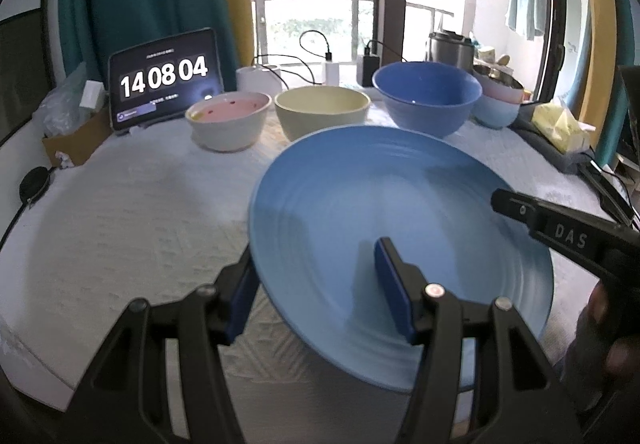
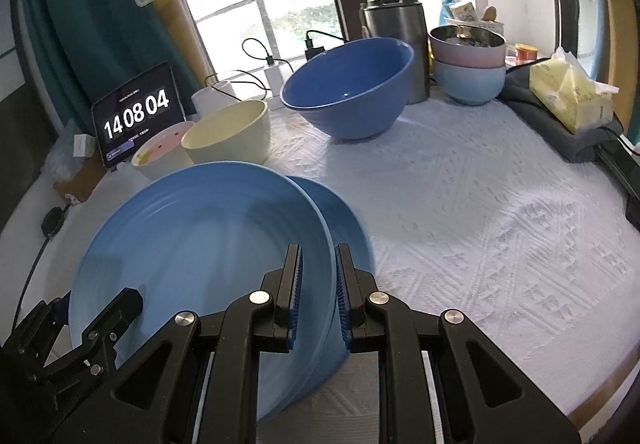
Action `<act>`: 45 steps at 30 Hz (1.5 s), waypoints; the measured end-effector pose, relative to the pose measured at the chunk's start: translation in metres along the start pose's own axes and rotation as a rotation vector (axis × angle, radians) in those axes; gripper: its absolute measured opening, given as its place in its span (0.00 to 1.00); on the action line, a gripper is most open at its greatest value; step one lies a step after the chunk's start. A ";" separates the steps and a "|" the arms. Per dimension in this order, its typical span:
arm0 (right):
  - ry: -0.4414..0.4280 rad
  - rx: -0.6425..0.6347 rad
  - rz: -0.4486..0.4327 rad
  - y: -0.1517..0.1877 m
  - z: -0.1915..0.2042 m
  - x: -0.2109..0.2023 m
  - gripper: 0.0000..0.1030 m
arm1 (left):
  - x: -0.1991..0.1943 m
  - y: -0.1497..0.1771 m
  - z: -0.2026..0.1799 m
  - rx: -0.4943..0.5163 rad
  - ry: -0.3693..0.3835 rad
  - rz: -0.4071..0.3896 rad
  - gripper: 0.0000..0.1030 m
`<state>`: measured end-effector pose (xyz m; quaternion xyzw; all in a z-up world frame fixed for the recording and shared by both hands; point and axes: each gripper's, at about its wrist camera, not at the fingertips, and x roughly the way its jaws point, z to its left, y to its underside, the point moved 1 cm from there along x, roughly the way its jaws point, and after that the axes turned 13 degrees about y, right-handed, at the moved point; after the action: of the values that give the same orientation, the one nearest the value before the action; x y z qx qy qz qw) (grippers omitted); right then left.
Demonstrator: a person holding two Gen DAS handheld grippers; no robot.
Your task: Organize plates and bowls
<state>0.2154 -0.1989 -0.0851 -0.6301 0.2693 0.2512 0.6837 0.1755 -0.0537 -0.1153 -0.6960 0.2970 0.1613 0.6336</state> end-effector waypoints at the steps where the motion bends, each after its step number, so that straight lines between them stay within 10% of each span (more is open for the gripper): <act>1: 0.001 0.003 0.002 0.000 -0.002 0.001 0.17 | 0.002 0.000 -0.002 0.002 0.001 0.004 0.56; 34: 0.008 -0.002 -0.070 -0.005 -0.004 -0.018 0.18 | -0.006 -0.005 0.013 -0.029 -0.009 -0.033 0.64; 45: 0.004 0.043 -0.036 -0.003 -0.017 -0.008 0.40 | -0.008 -0.010 0.032 -0.119 -0.020 -0.074 0.64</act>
<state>0.2105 -0.2161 -0.0782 -0.6204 0.2647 0.2316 0.7010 0.1807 -0.0210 -0.1071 -0.7412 0.2544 0.1621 0.5996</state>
